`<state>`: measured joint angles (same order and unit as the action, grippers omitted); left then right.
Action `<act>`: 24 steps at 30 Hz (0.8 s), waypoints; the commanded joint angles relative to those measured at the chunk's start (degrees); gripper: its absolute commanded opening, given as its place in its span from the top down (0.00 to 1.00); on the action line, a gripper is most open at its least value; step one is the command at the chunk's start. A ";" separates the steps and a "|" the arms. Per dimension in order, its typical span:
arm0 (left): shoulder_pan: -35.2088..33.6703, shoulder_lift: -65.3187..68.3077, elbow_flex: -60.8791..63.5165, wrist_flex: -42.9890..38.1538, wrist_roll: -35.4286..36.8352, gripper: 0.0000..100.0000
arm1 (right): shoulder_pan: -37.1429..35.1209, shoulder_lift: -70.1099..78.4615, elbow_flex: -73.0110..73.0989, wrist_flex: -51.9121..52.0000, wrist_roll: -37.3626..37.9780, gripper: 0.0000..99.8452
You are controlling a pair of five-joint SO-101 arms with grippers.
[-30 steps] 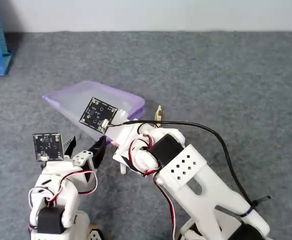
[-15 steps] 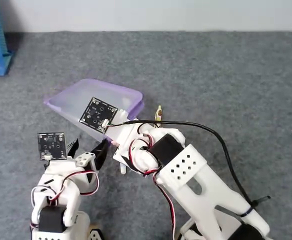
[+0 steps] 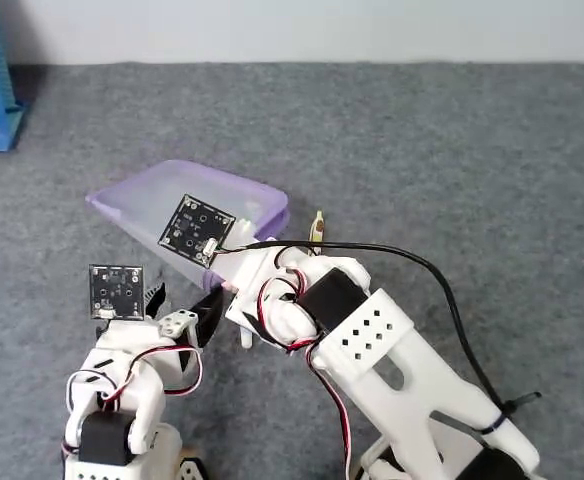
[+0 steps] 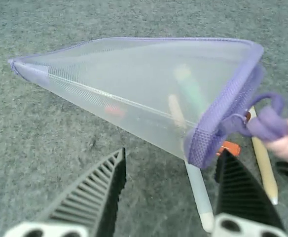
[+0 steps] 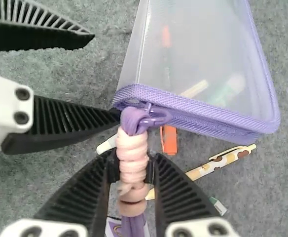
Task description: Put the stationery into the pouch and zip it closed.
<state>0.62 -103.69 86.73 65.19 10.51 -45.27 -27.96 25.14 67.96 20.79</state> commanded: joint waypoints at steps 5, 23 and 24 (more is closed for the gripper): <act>-4.48 -0.79 -0.75 -5.36 -0.53 0.74 | -2.15 -2.33 -0.88 2.15 -0.53 0.99; -4.75 -0.79 1.01 -9.58 -0.97 0.99 | -2.42 -14.81 3.16 5.85 -0.26 0.99; -4.75 -0.79 1.01 -9.58 -0.97 0.99 | -1.71 -15.25 3.69 5.85 -0.18 0.99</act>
<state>-2.99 -103.78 88.31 56.66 10.07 -48.26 -39.38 28.66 73.14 20.53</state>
